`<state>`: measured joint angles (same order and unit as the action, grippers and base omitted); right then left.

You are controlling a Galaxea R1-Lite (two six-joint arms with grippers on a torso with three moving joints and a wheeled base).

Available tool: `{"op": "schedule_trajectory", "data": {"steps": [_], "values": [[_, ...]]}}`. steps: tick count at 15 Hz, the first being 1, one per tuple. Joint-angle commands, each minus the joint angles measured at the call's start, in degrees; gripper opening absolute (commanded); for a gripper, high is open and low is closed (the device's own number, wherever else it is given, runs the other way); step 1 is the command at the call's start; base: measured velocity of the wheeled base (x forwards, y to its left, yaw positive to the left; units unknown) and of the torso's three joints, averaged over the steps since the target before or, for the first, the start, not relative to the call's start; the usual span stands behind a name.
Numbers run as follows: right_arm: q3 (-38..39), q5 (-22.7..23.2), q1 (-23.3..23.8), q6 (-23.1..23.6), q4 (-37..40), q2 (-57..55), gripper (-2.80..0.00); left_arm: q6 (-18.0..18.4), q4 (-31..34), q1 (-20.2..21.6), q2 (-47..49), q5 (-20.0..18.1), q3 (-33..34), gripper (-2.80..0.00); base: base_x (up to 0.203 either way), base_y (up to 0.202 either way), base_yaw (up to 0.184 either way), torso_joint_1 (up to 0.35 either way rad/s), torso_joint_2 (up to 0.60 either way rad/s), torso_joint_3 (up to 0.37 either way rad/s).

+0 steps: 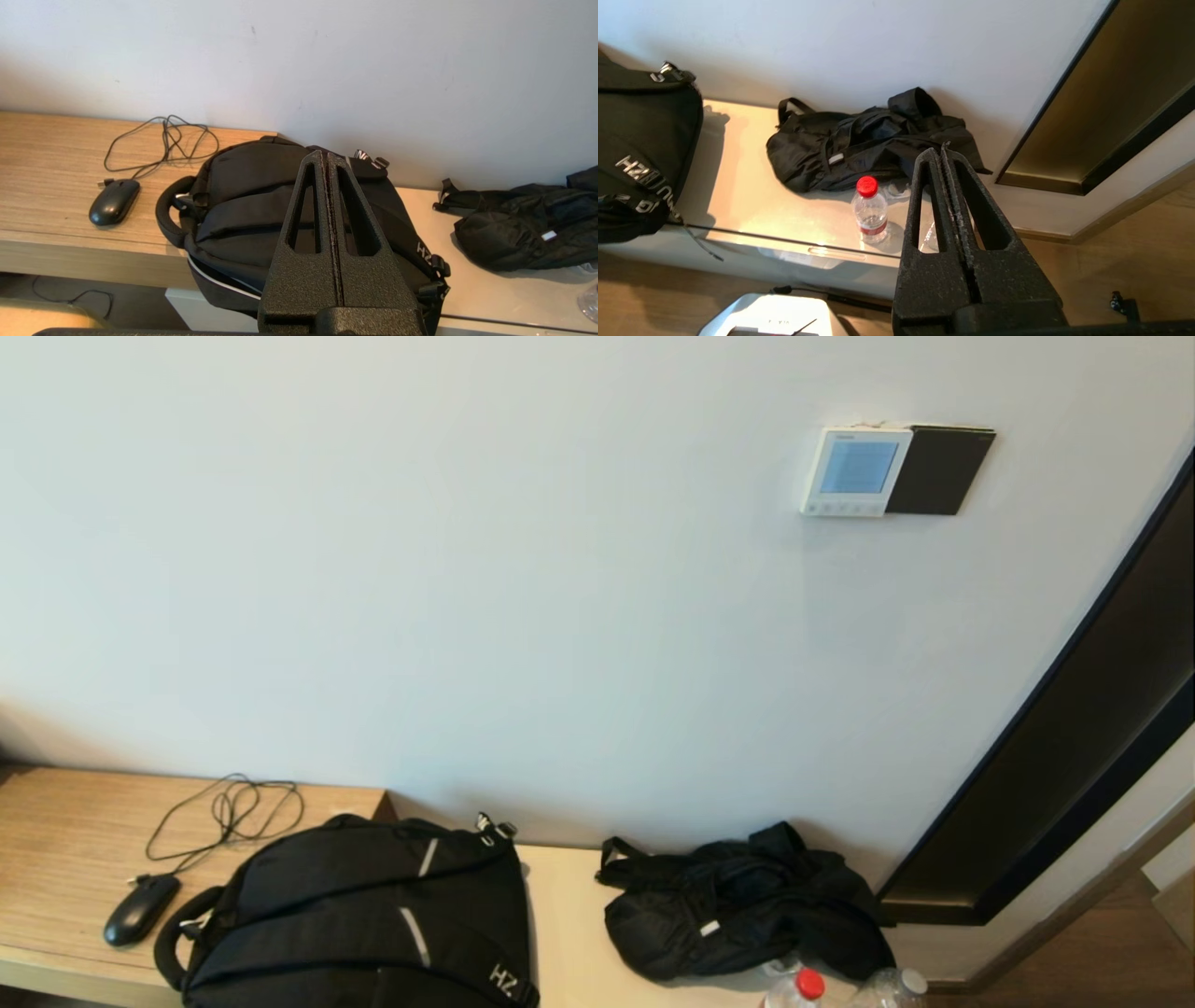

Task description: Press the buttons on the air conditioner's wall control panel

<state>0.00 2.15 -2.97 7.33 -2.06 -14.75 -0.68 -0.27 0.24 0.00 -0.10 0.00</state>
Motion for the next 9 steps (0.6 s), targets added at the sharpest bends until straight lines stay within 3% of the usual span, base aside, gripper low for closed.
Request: {"op": "schedule_trajectory", "data": {"steps": [1, 9], "values": [[0.0, 0.1, 0.8, 0.3, 0.3, 1.5, -2.80, 0.0, -0.1, 0.0, 0.0, 0.0, 0.0, -2.80, 0.000, 0.000, 0.000, 0.000, 0.00, 0.000], [-0.3, 0.1, 2.5, 0.6, 2.8, 6.7, -2.80, 0.0, -0.1, 0.0, 0.0, 0.0, 0.0, -2.80, 0.000, 0.000, 0.000, 0.000, 0.00, 0.000]]}}
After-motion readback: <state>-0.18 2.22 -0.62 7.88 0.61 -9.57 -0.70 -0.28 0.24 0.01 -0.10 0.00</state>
